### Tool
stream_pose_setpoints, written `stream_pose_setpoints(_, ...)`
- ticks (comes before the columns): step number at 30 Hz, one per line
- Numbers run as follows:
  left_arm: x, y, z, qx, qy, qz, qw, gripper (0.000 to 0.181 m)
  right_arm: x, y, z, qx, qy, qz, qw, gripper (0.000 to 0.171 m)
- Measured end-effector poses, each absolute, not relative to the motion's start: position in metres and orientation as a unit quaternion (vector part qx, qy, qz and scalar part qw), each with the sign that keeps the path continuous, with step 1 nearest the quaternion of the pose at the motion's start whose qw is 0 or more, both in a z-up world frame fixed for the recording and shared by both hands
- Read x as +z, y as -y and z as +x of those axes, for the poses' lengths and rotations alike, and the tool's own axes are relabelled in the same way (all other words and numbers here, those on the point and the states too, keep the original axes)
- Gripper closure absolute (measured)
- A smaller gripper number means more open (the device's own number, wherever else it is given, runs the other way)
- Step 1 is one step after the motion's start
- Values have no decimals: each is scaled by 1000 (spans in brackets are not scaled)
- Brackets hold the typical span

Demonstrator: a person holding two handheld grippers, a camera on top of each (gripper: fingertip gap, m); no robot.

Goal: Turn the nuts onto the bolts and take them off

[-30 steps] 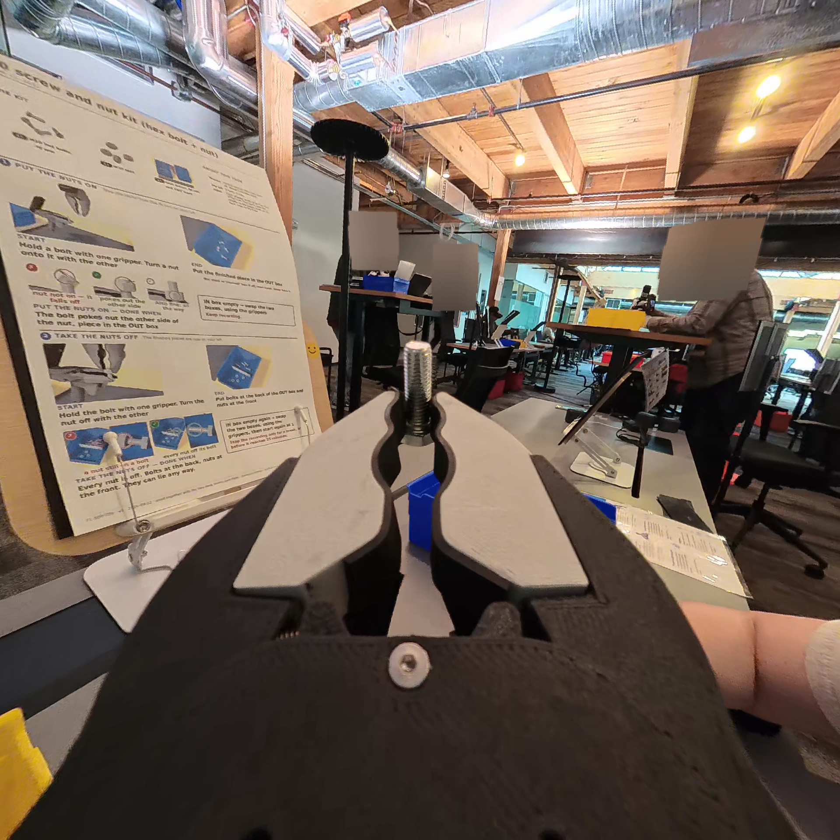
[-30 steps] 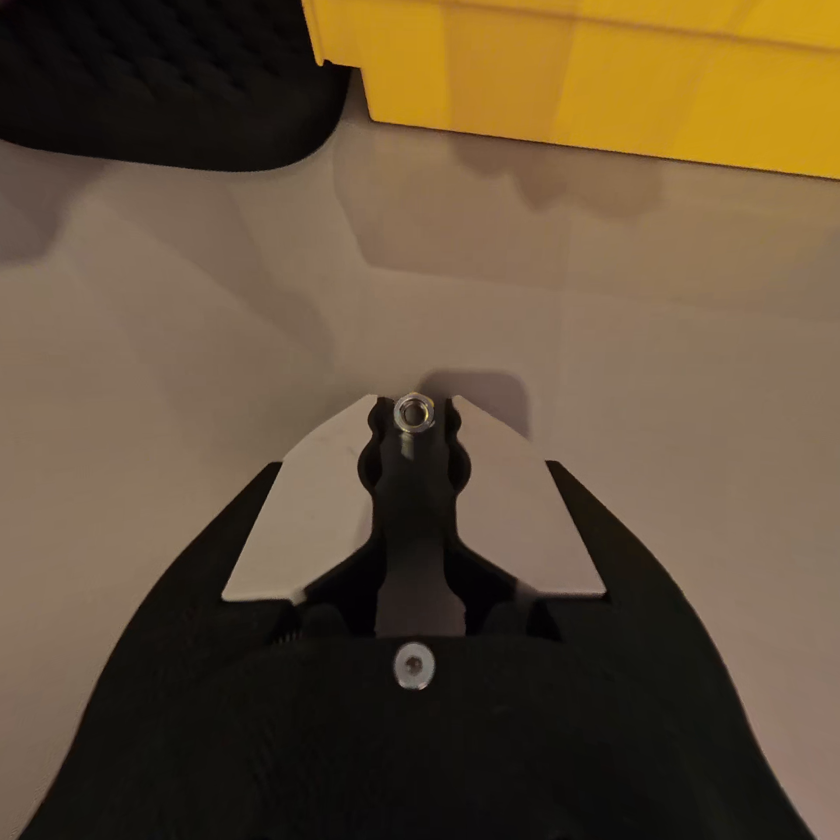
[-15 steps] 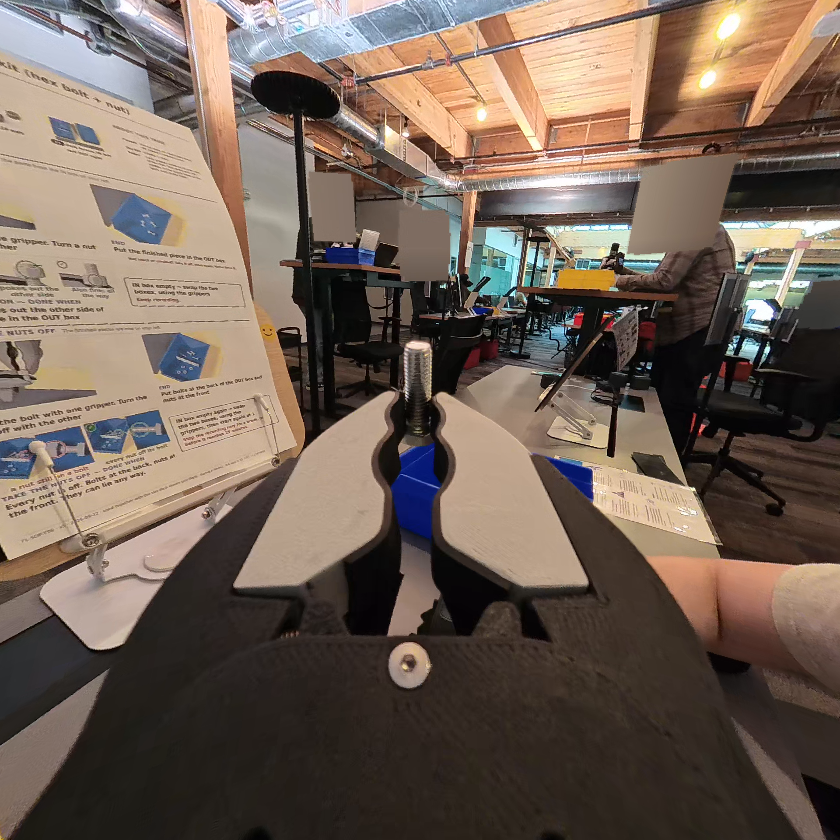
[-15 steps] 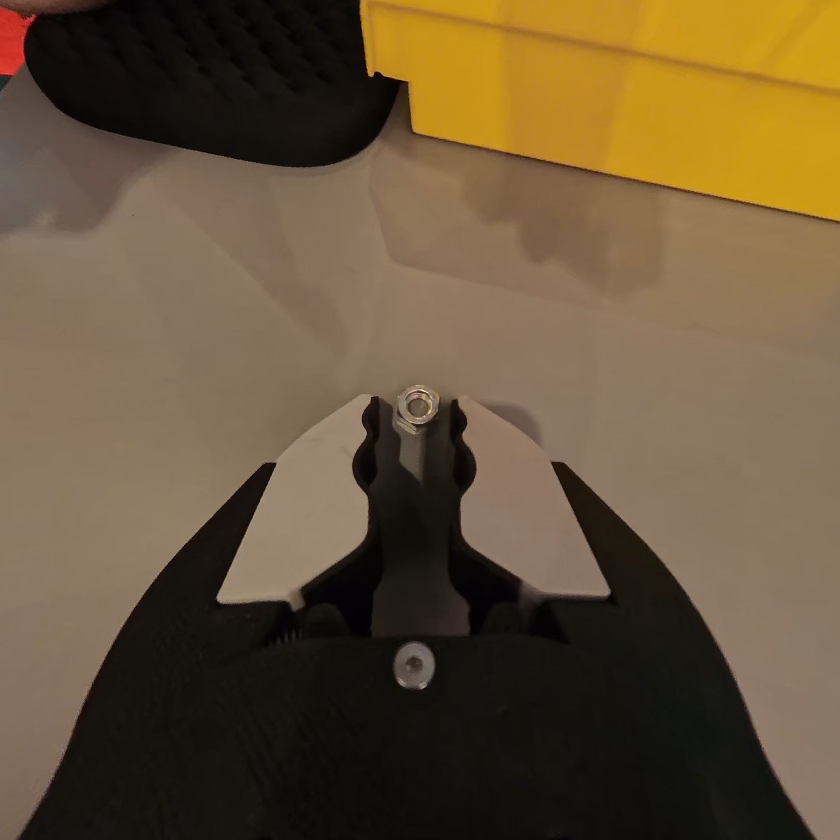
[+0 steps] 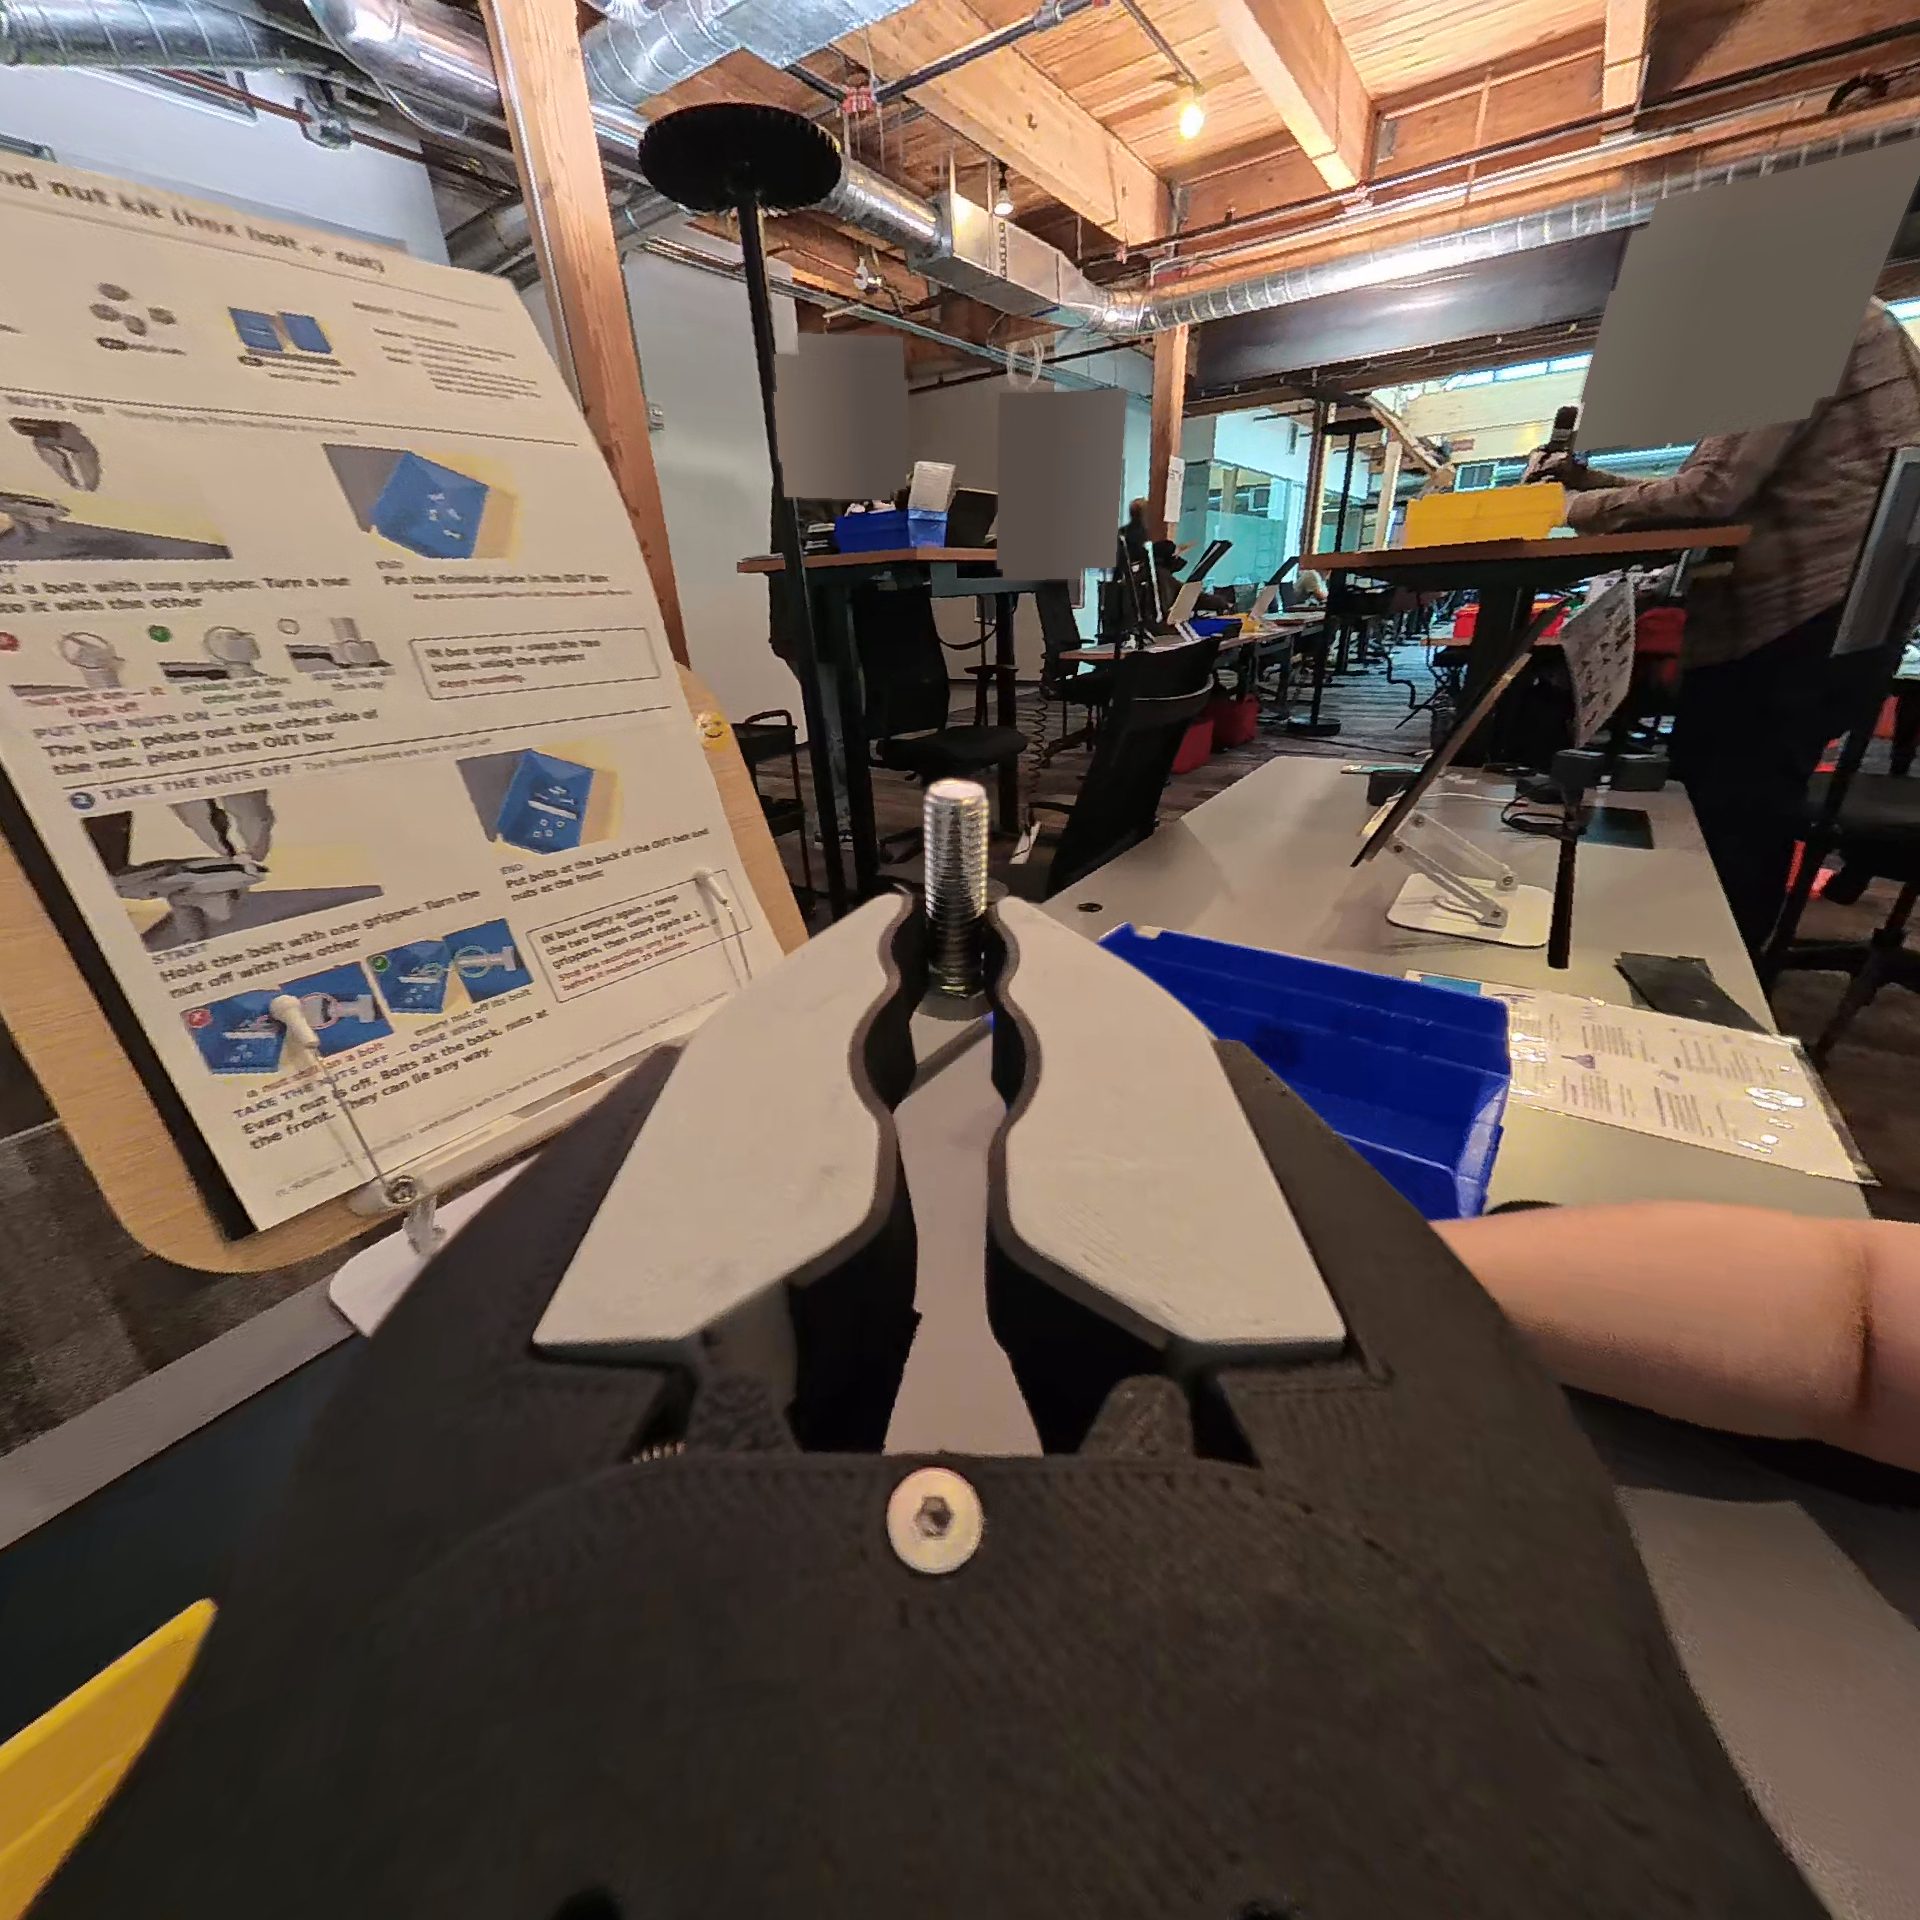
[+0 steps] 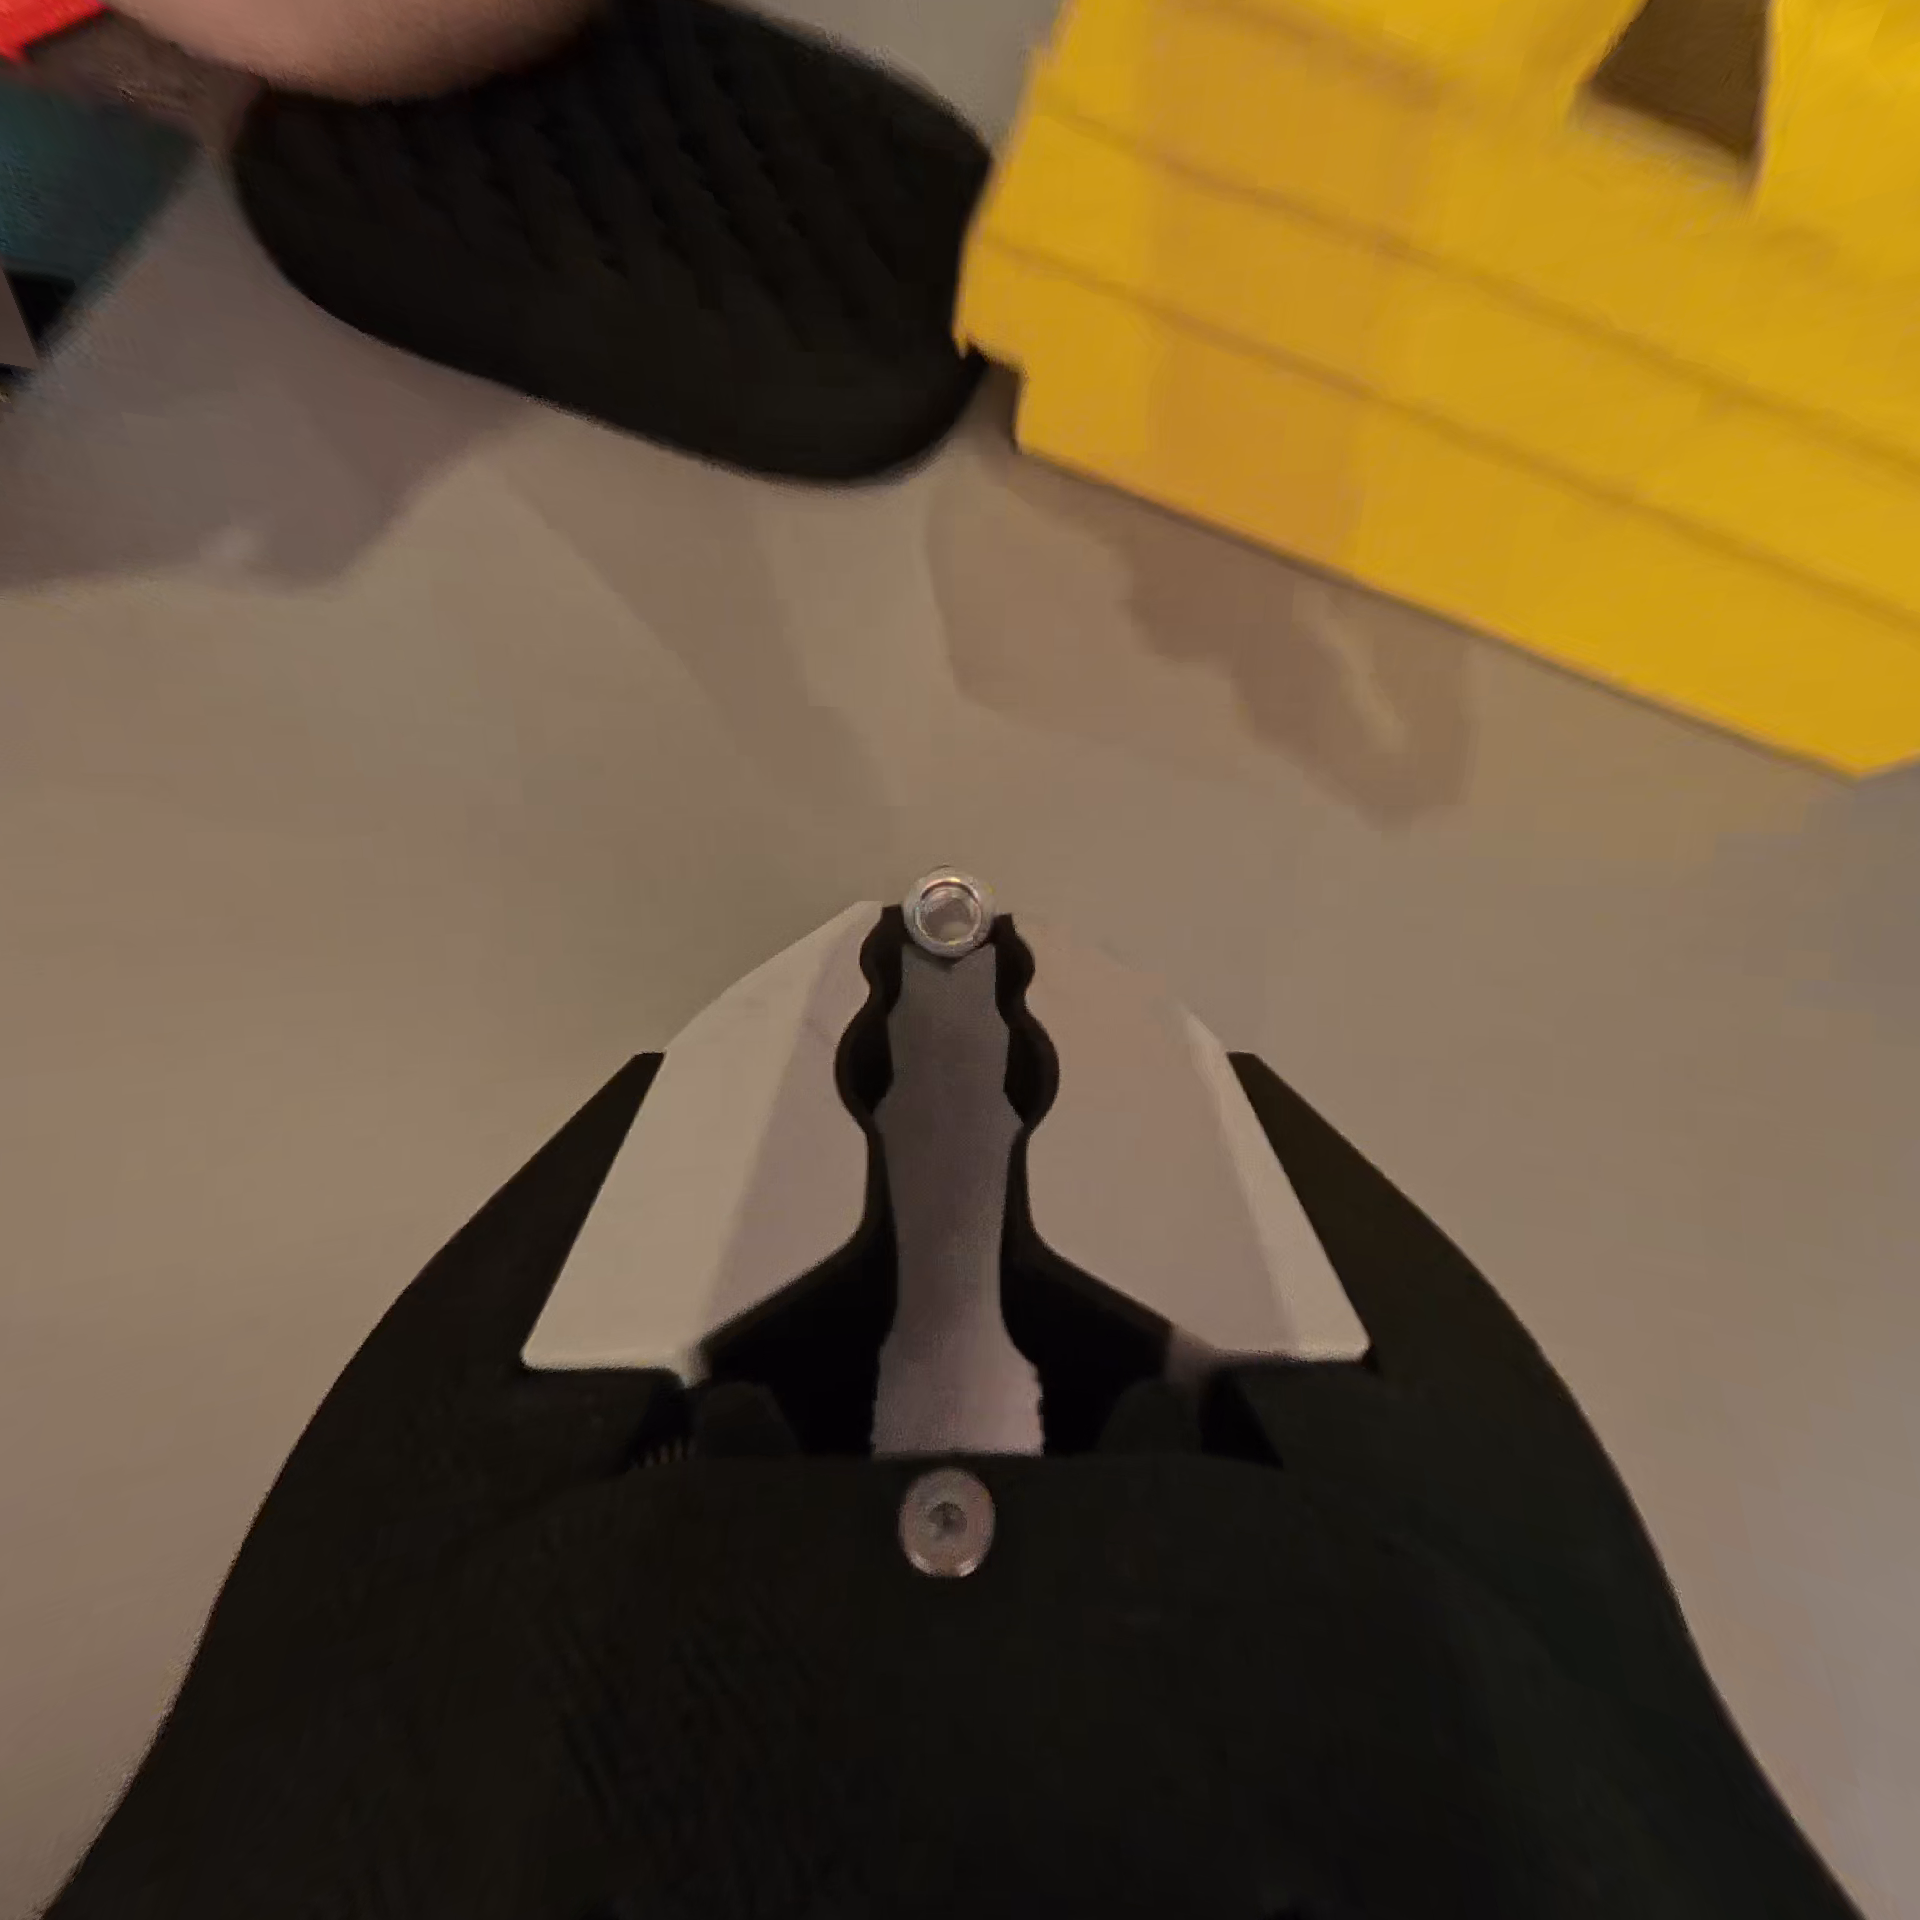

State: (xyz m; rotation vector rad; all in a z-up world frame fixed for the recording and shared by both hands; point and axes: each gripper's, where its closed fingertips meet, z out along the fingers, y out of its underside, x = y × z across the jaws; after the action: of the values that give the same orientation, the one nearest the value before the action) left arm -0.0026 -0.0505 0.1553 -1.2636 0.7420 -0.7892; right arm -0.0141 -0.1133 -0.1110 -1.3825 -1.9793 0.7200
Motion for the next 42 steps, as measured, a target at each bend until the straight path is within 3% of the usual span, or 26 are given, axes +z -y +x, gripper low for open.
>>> stream_pose_setpoints(6, 106, 31, 27, -359, -365, -602, 612, 172, 35, 153, 8, 360, 703, -427, 441, 153)
stream_pose_setpoints(11, 40, 22, 75, -345, -403, -613, 586, 172, 119, 107, 65, 349, 551, -489, 579, 153)
stream_pose_setpoints(16, -8, 32, 105, -373, -428, -574, 590, 172, 71, 46, 98, 277, 523, -617, 519, 153)
stream_pose_setpoints(21, -9, 37, 106, -376, -454, -555, 587, 172, 21, 42, 93, 292, 575, -633, 429, 153)
stream_pose_setpoints(30, -15, 55, 109, -375, -528, -531, 546, 172, 13, 58, 91, 247, 634, -604, 416, 153)
stream_pose_setpoints(42, -38, 122, 118, -431, -671, -461, 389, 172, -11, 122, 105, 237, 761, -521, 305, 153)
